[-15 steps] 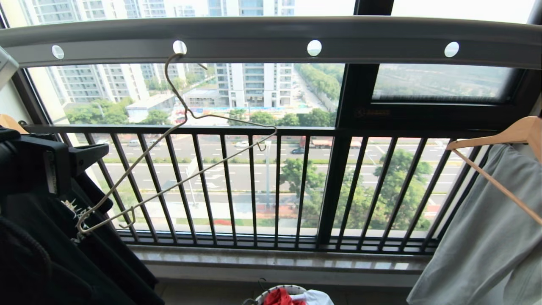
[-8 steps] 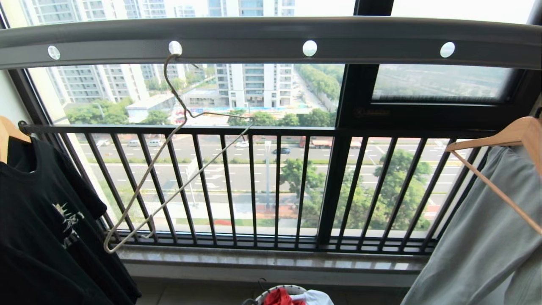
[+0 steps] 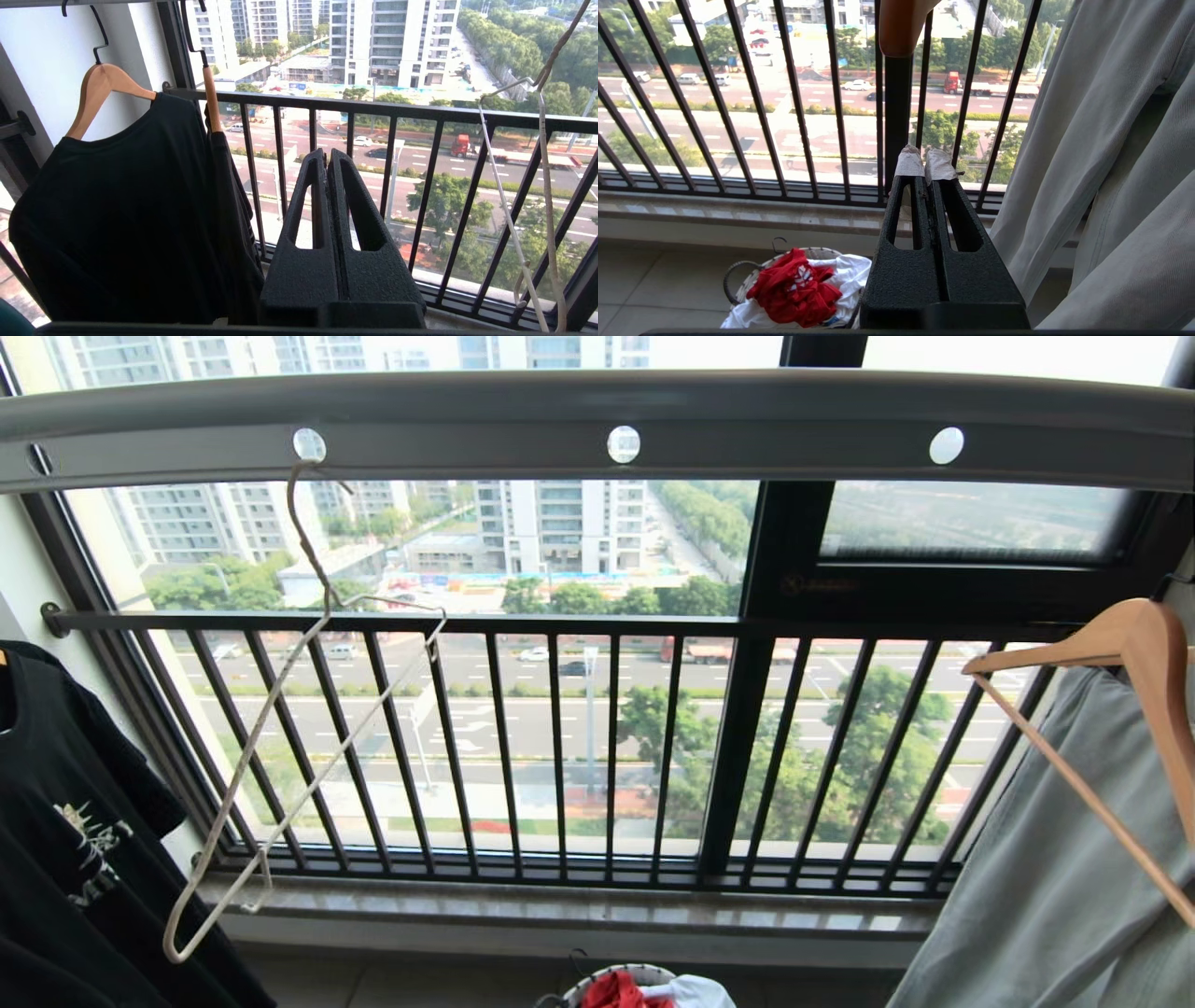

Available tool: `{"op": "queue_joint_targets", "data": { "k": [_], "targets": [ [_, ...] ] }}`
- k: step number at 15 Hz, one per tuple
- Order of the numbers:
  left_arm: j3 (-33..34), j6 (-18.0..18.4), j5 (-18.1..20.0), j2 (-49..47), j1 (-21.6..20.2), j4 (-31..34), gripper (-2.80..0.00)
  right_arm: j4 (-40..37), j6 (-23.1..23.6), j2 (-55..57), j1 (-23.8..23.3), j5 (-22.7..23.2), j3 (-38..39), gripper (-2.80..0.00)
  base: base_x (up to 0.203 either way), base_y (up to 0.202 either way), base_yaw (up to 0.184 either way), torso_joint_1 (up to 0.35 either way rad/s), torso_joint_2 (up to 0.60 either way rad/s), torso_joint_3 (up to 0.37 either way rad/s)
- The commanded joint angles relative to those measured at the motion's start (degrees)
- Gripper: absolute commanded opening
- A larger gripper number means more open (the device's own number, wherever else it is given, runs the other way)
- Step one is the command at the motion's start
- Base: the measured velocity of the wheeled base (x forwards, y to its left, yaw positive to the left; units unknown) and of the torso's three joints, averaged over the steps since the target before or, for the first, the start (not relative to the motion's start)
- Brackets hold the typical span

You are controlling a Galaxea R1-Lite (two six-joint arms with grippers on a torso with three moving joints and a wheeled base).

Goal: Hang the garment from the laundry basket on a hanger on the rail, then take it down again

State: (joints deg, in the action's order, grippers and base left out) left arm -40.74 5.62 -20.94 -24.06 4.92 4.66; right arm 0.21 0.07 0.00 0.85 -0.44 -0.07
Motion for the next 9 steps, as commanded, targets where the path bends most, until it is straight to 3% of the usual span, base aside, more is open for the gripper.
{"op": "queue_joint_targets", "data": {
  "k": [1, 6, 9],
  "targets": [
    [2.1, 0.1, -0.2, 5.5, -1.4, 0.1, -2.8, 0.1, 0.0, 0.1, 0.0, 0.0, 0.0, -2.8, 0.0, 0.0, 0.0, 0.0, 0.0, 0.0],
    [12.3, 4.1, 0.7, 15.0, -4.0, -0.1, -2.8, 0.1, 0.0, 0.1, 0.0, 0.0, 0.0, -2.8, 0.0, 0.0, 0.0, 0.0, 0.0, 0.0],
    [19.8, 4.4, 9.5, 22.4, -4.4, -0.2, -2.8, 0.1, 0.0, 0.0, 0.0, 0.0, 0.0, -2.8, 0.0, 0.0, 0.0, 0.0, 0.0, 0.0]
  ]
}}
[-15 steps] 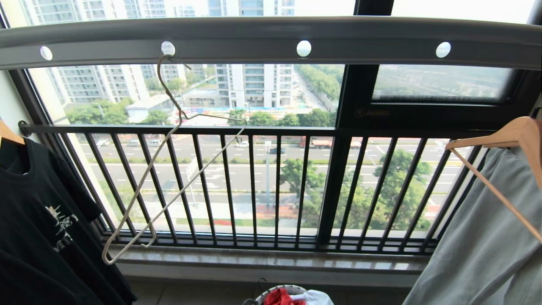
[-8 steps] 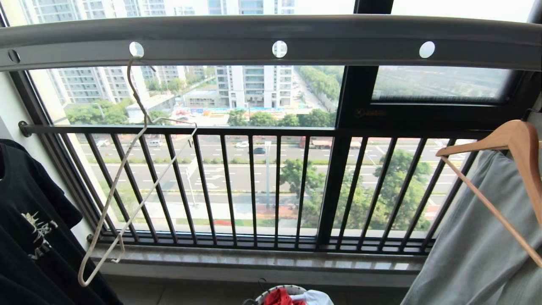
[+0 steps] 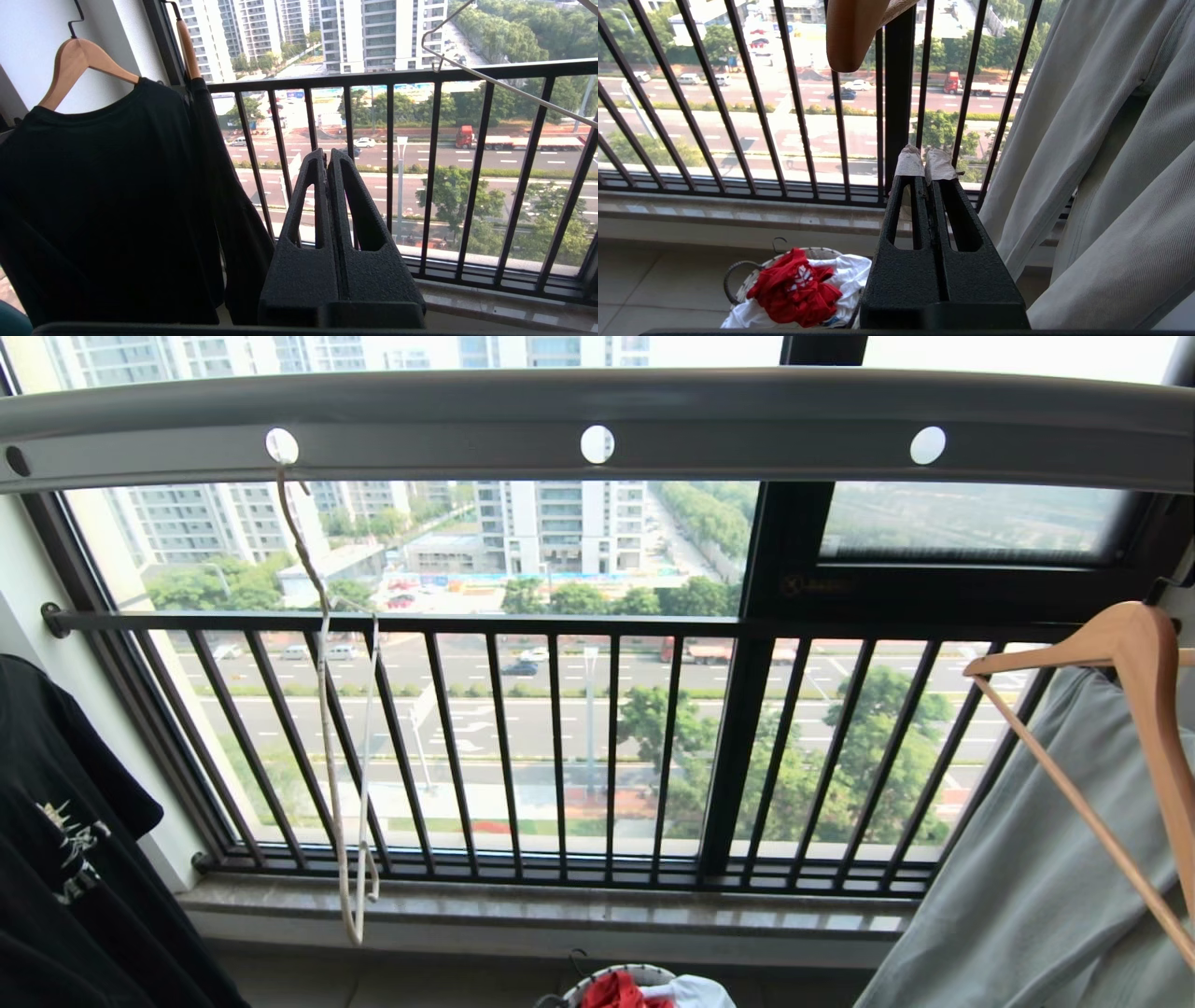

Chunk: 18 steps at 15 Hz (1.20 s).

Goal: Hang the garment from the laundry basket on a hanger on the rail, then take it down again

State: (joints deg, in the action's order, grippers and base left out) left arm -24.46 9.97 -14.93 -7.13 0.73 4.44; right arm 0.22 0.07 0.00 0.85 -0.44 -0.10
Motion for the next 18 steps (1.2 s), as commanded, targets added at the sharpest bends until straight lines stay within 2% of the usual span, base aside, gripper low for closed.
{"op": "queue_joint_targets", "data": {
  "k": [1, 6, 9, 12, 18],
  "targets": [
    [6.1, 0.0, 6.3, 6.7, -0.3, 0.0, -2.8, 0.0, 0.0, 0.1, 0.0, 0.0, 0.0, -2.8, 0.0, 0.0, 0.0, 0.0, 0.0, 0.0],
    [17.1, 0.3, 12.6, 7.1, -0.3, -4.0, -2.8, 0.0, 0.0, 0.0, 0.0, 0.0, 0.0, -2.8, 0.0, 0.0, 0.0, 0.0, 0.0, 0.0],
    [24.4, 0.4, 14.1, 7.1, -0.3, -7.7, -2.8, 0.0, 0.0, 0.0, 0.0, 0.0, 0.0, -2.8, 0.0, 0.0, 0.0, 0.0, 0.0, 0.0],
    [24.4, -0.1, 16.1, 7.1, -0.3, -3.7, -2.8, 0.0, 0.0, 0.0, 0.0, 0.0, 0.0, -2.8, 0.0, 0.0, 0.0, 0.0, 0.0, 0.0],
    [24.5, -3.5, 16.3, 7.0, -0.3, -3.5, -2.8, 0.0, 0.0, 0.0, 0.0, 0.0, 0.0, -2.8, 0.0, 0.0, 0.0, 0.0, 0.0, 0.0]
  ]
}}
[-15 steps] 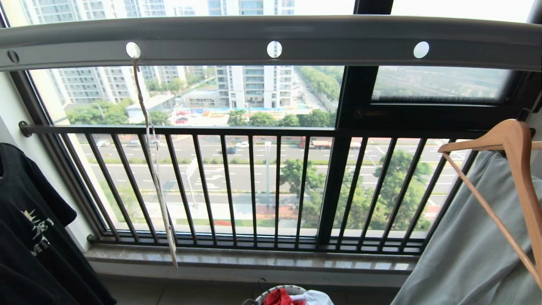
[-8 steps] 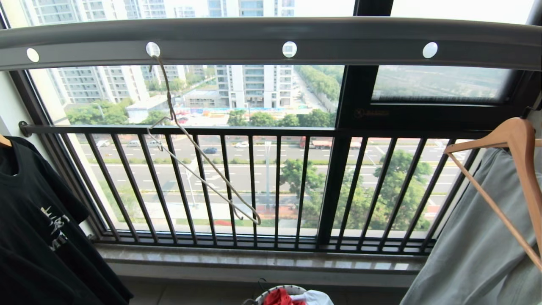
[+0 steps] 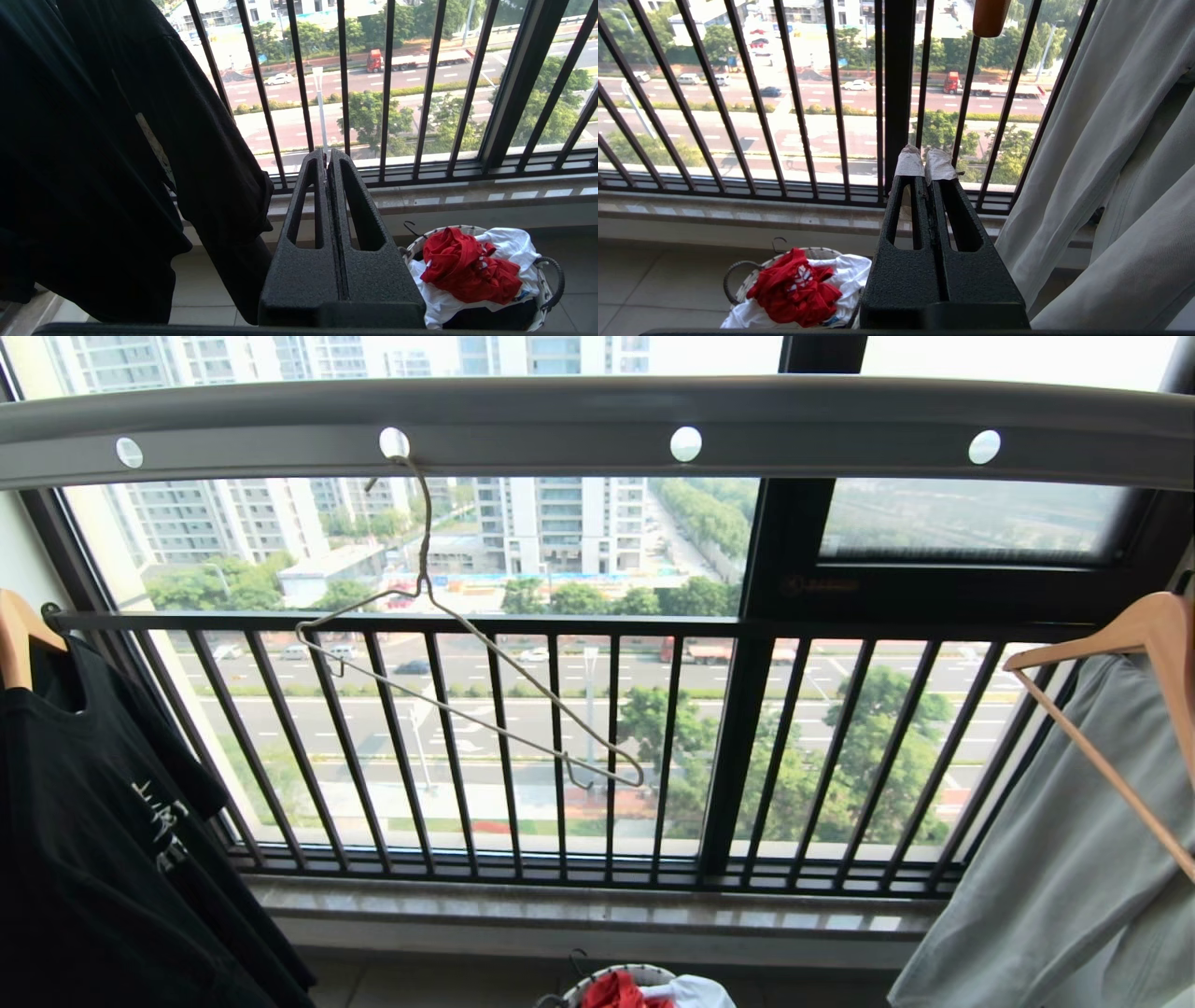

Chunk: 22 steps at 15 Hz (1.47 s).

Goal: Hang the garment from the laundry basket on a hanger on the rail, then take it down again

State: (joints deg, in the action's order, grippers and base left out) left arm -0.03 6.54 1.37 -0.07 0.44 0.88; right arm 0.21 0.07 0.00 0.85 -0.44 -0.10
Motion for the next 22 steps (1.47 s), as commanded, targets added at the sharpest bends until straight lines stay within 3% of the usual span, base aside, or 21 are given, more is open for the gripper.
{"op": "queue_joint_targets", "data": {
  "k": [1, 3, 7, 22],
  "targets": [
    [0.0, -0.1, 0.0, 0.0, 0.0, 0.1, -2.8, 0.1, 0.0, 0.0, 0.0, 0.0, 0.0, -2.8, 0.0, 0.0, 0.0, 0.0, 0.0, 0.0],
    [0.0, -0.6, 0.0, 0.0, 0.0, 0.1, -2.8, 0.0, 0.0, 0.1, 0.0, 0.0, 0.0, -2.8, 0.0, 0.0, 0.0, 0.0, 0.0, 0.0],
    [0.0, -5.2, -0.4, 0.0, 0.0, 0.0, -2.8, 0.0, 0.0, 0.1, 0.0, 0.0, 0.1, -2.8, 0.0, 0.0, 0.0, 0.0, 0.0, 0.0],
    [0.0, -5.2, -0.5, 0.0, 0.0, 0.0, -2.8, 0.0, 0.0, 0.1, 0.0, 0.0, 0.0, -2.8, 0.0, 0.0, 0.0, 0.0, 0.0, 0.0]
  ]
}}
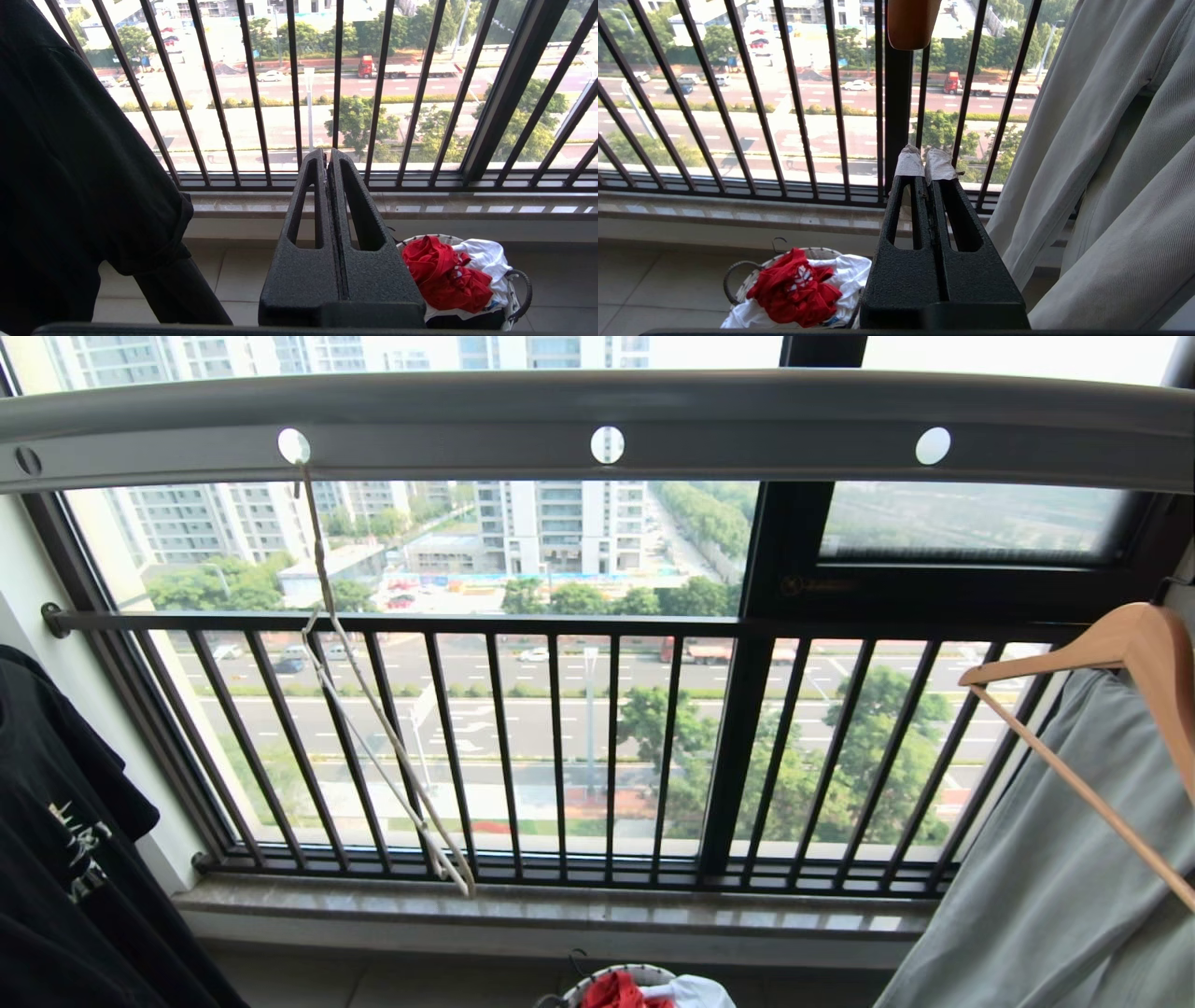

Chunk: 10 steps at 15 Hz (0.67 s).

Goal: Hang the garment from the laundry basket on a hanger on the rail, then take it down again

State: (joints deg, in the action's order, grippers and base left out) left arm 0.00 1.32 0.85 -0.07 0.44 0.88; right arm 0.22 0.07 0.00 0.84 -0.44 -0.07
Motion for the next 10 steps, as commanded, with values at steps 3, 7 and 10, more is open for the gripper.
{"op": "queue_joint_targets", "data": {
  "k": [3, 7, 10],
  "targets": [
    [0.0, 0.0, 0.0, 0.0, 0.0, 0.0, -2.8, 0.0, 0.0, 0.0, 0.0, 0.0, 0.0, -2.8, 0.0, 0.0, 0.0, 0.0, 0.0, 0.0],
    [0.0, 0.0, 0.0, 0.0, 0.0, 0.0, -2.8, 0.0, 0.0, 0.0, 0.0, 0.0, 0.0, -2.8, 0.0, 0.0, 0.0, 0.0, 0.0, 0.0],
    [0.0, 0.0, 0.0, 0.0, 0.0, 0.0, -2.8, 0.0, 0.0, 0.0, 0.0, 0.0, 0.0, -2.8, 0.0, 0.0, 0.0, 0.0, 0.0, 0.0]
  ]
}}
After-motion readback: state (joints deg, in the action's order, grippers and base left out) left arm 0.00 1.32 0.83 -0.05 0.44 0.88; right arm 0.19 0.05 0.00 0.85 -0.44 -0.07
